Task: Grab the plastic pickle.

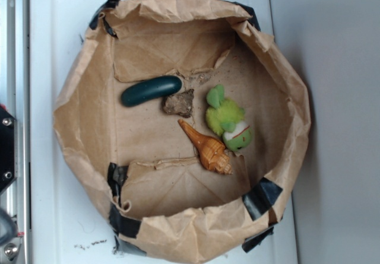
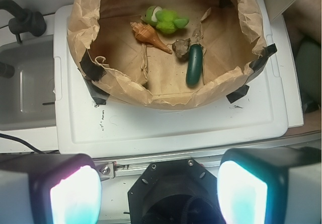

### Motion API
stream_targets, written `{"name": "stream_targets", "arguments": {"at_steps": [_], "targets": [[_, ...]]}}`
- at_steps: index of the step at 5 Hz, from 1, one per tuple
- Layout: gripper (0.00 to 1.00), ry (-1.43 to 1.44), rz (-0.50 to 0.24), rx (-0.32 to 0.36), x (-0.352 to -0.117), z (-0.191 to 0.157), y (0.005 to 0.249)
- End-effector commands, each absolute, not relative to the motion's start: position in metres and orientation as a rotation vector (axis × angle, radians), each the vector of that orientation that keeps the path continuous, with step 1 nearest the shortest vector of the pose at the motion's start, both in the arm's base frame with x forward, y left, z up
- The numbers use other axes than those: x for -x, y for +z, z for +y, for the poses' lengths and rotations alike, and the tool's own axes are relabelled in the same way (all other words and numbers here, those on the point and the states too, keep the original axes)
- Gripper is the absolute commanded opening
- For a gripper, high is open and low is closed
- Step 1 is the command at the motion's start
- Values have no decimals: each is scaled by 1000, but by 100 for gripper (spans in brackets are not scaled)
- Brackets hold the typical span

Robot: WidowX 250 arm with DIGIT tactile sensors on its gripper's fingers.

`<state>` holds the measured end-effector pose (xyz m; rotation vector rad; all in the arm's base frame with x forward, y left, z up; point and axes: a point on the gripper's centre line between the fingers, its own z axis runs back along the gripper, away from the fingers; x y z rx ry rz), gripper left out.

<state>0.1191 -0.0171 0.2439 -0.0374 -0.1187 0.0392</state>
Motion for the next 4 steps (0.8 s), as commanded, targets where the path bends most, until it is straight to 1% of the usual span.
{"name": "stream_targets", "arguments": {"at_steps": [1, 2, 3, 4], "targets": [[100, 39, -119, 37, -119, -17, 244], [100, 73, -161, 56, -151, -28, 247], [100, 95, -183, 45, -188, -32, 245], [100, 95, -183, 45, -188, -32, 245]]}}
